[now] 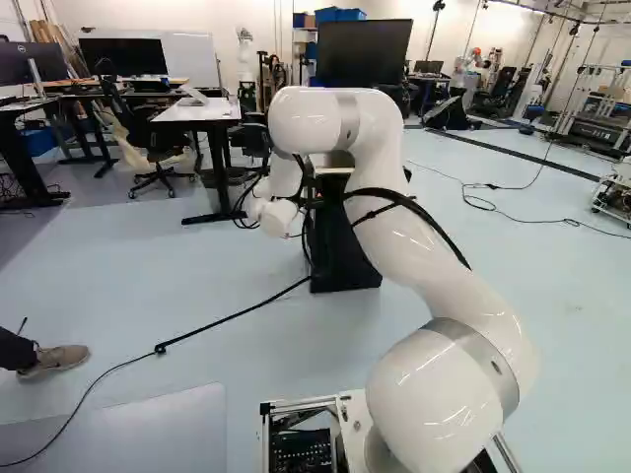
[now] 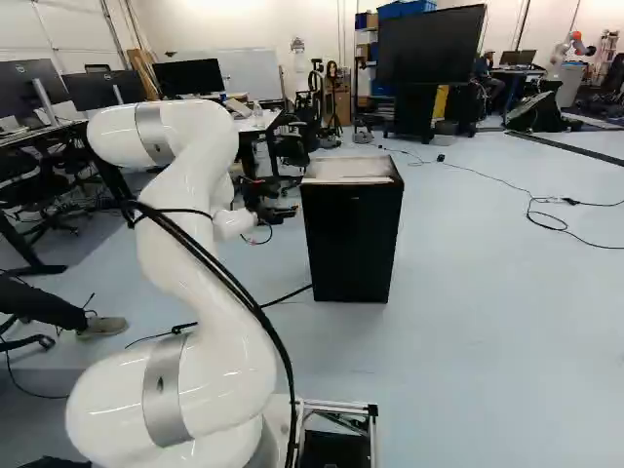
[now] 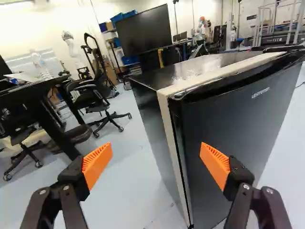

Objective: Open the fridge door

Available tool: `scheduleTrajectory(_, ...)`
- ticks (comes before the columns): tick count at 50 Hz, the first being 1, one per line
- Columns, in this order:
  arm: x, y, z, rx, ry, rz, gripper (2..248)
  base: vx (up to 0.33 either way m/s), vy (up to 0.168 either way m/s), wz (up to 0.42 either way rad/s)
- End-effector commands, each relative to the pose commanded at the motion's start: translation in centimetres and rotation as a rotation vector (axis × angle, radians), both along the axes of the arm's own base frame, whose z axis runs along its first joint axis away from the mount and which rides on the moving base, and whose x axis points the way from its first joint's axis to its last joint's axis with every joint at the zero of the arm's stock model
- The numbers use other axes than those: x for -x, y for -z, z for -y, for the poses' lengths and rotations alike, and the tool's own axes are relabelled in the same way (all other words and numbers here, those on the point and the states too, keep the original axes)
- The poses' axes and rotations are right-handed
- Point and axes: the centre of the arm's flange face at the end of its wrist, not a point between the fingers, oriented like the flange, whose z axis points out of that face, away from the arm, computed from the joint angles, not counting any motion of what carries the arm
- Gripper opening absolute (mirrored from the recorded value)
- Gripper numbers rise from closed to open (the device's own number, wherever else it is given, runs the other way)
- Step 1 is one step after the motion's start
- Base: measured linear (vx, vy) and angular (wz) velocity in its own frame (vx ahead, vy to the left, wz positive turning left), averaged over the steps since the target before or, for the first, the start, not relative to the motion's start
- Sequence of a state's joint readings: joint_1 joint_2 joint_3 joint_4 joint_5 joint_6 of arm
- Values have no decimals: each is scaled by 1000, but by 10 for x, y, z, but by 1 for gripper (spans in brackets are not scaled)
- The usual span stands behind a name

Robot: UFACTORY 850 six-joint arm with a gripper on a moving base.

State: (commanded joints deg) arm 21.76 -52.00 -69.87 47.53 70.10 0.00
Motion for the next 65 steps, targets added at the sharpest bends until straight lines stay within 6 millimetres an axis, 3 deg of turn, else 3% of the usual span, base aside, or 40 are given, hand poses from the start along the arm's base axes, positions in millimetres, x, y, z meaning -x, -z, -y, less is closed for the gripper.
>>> scheduleTrajectory(39,-31,5,8,-19,115,78,247,0,0,0)
scheduleTrajectory(65,-40,6,25,-21,143,85,247,0,0,0)
